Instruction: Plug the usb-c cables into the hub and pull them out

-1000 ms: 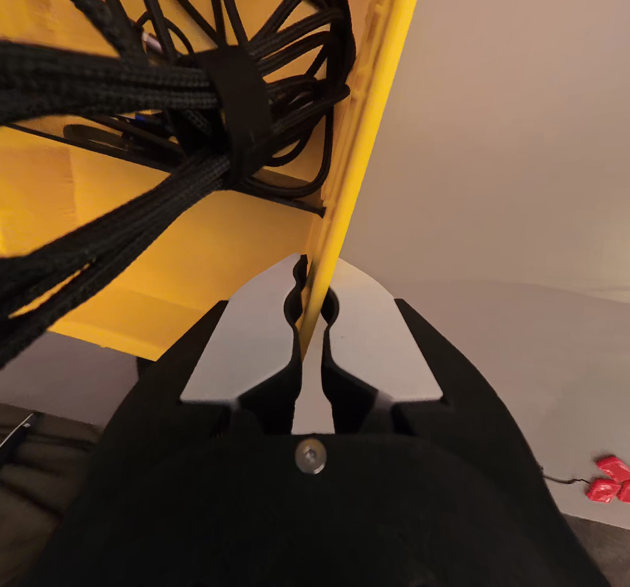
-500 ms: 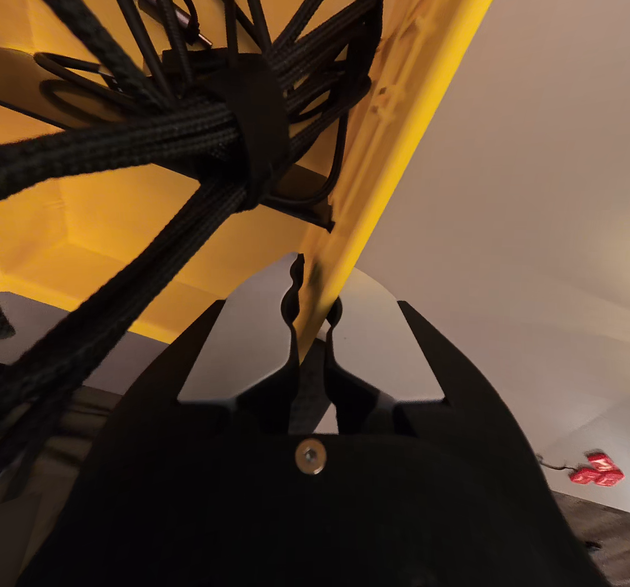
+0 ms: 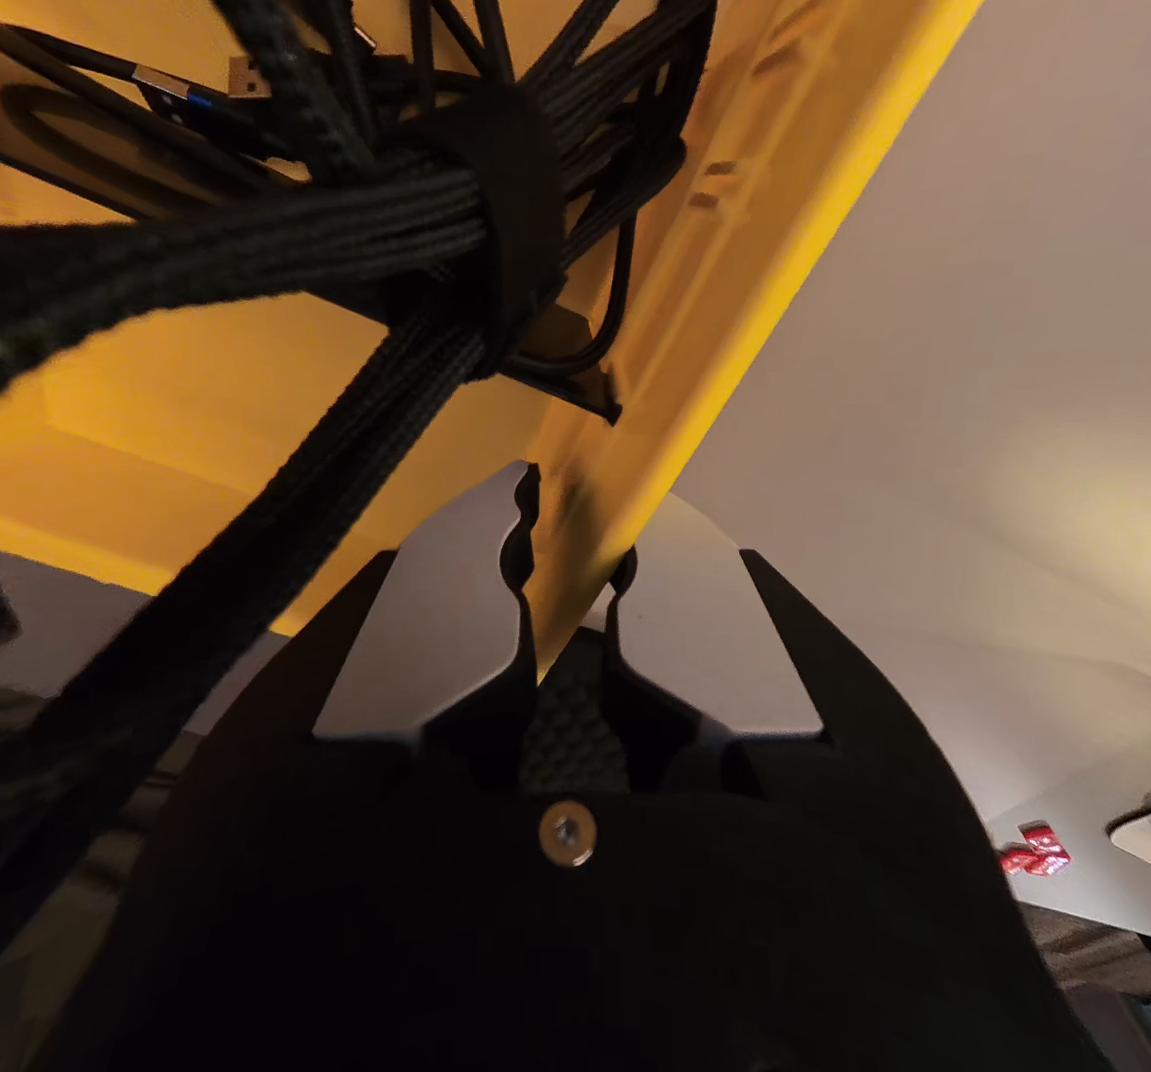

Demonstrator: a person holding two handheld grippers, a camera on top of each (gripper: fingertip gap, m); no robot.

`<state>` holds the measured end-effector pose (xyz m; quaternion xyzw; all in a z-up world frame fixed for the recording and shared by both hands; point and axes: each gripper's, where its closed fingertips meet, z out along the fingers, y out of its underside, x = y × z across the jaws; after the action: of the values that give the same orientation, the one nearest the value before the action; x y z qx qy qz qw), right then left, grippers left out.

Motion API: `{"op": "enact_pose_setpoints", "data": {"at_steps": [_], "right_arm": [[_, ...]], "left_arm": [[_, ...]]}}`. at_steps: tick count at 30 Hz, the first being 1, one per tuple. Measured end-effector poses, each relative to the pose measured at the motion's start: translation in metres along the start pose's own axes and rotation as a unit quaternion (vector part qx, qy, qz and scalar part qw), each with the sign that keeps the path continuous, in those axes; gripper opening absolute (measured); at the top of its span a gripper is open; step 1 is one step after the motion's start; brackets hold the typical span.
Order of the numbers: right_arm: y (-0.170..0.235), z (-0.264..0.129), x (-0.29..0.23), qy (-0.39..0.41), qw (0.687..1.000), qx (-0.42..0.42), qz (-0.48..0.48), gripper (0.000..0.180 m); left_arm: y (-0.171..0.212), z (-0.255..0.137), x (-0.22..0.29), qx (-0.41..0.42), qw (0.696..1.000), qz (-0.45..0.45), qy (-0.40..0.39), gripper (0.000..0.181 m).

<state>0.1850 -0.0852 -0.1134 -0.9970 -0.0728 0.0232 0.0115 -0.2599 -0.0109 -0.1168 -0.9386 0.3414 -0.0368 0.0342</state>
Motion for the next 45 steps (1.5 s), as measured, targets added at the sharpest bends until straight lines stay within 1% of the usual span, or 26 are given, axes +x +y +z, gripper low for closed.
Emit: {"op": "enact_pose_setpoints", "data": {"at_steps": [2,4,5,7,10,12,14,15,16,17,18,19,20,21,23,25,26,27,29,32,34,36,37,41,45], "right_arm": [[0.0,-0.002,-0.003,-0.032,0.999,0.005,0.007,0.018],[0.001,-0.008,-0.004,-0.062,0.998,0.015,0.019,0.017],[0.002,-0.015,-0.002,-0.065,0.997,0.028,0.026,0.013],[0.005,-0.035,0.0,-0.069,0.995,0.071,0.03,0.013],[0.017,-0.075,0.001,-0.045,0.987,0.147,0.047,0.013],[0.018,-0.109,-0.017,-0.044,0.972,0.231,0.022,0.013],[0.004,-0.143,-0.047,-0.051,0.939,0.34,-0.026,0.016],[-0.006,-0.157,-0.071,-0.072,0.915,0.391,-0.071,0.02],[-0.014,-0.168,-0.101,-0.108,0.885,0.436,-0.119,0.027],[-0.019,-0.175,-0.136,-0.162,0.848,0.472,-0.178,0.032],[-0.024,-0.18,-0.169,-0.221,0.808,0.498,-0.224,0.033],[-0.028,-0.175,-0.196,-0.277,0.794,0.482,-0.247,0.03],[-0.036,-0.162,-0.212,-0.311,0.813,0.432,-0.234,0.024],[-0.048,-0.145,-0.221,-0.319,0.843,0.38,-0.21,0.024],[-0.069,-0.12,-0.241,-0.316,0.869,0.328,-0.194,0.023],[-0.087,-0.089,-0.244,-0.252,0.911,0.272,-0.178,0.034],[-0.093,-0.077,-0.242,-0.213,0.929,0.247,-0.176,0.035],[-0.097,-0.067,-0.24,-0.175,0.942,0.227,-0.175,0.035],[-0.102,-0.055,-0.239,-0.127,0.959,0.193,-0.162,0.037],[-0.1,-0.042,-0.24,-0.095,0.975,0.143,-0.139,0.039],[-0.102,-0.033,-0.239,-0.079,0.982,0.128,-0.117,0.04],[-0.105,-0.022,-0.239,-0.087,0.986,0.116,-0.08,0.039],[-0.111,-0.021,-0.239,-0.088,0.987,0.124,-0.056,0.031],[-0.118,-0.011,-0.24,-0.108,0.986,0.123,0.013,0.028],[-0.122,-0.002,-0.24,-0.075,0.99,0.118,0.021,0.03]], "left_arm": [[0.001,0.0,0.001,0.002,1.0,0.003,0.01,0.031],[0.007,0.001,0.0,-0.005,1.0,0.017,0.008,0.038],[0.008,0.0,-0.002,-0.003,1.0,0.022,0.003,0.041],[0.007,-0.005,-0.003,0.012,1.0,0.025,-0.001,0.041],[0.001,-0.019,-0.005,0.055,0.998,0.024,0.0,0.042],[-0.002,-0.031,-0.009,0.085,0.996,0.021,-0.01,0.048],[-0.005,-0.043,-0.015,0.118,0.993,0.017,-0.025,0.046],[-0.007,-0.049,-0.018,0.134,0.99,0.015,-0.037,0.045],[-0.008,-0.055,-0.021,0.149,0.988,0.013,-0.046,0.044],[-0.009,-0.061,-0.022,0.163,0.985,0.012,-0.048,0.043],[-0.01,-0.066,-0.021,0.176,0.983,0.012,-0.048,0.043],[-0.011,-0.071,-0.021,0.189,0.981,0.014,-0.049,0.042],[-0.011,-0.076,-0.021,0.202,0.978,0.018,-0.054,0.042],[-0.012,-0.081,-0.021,0.213,0.975,0.021,-0.06,0.041],[-0.012,-0.089,-0.021,0.231,0.97,0.026,-0.067,0.041],[-0.012,-0.095,-0.018,0.247,0.966,0.031,-0.066,0.039],[-0.012,-0.098,-0.017,0.253,0.965,0.034,-0.066,0.039],[-0.012,-0.1,-0.017,0.258,0.963,0.034,-0.068,0.039],[-0.012,-0.104,-0.017,0.267,0.961,0.033,-0.071,0.038],[-0.014,-0.107,-0.016,0.275,0.958,0.036,-0.068,0.037],[-0.017,-0.106,-0.015,0.277,0.958,0.039,-0.066,0.037],[-0.018,-0.105,-0.013,0.274,0.959,0.045,-0.065,0.036],[-0.019,-0.105,-0.011,0.274,0.958,0.049,-0.065,0.036],[-0.022,-0.11,-0.003,0.288,0.953,0.065,-0.06,0.035],[-0.025,-0.117,0.004,0.306,0.947,0.079,-0.057,0.033]]}}
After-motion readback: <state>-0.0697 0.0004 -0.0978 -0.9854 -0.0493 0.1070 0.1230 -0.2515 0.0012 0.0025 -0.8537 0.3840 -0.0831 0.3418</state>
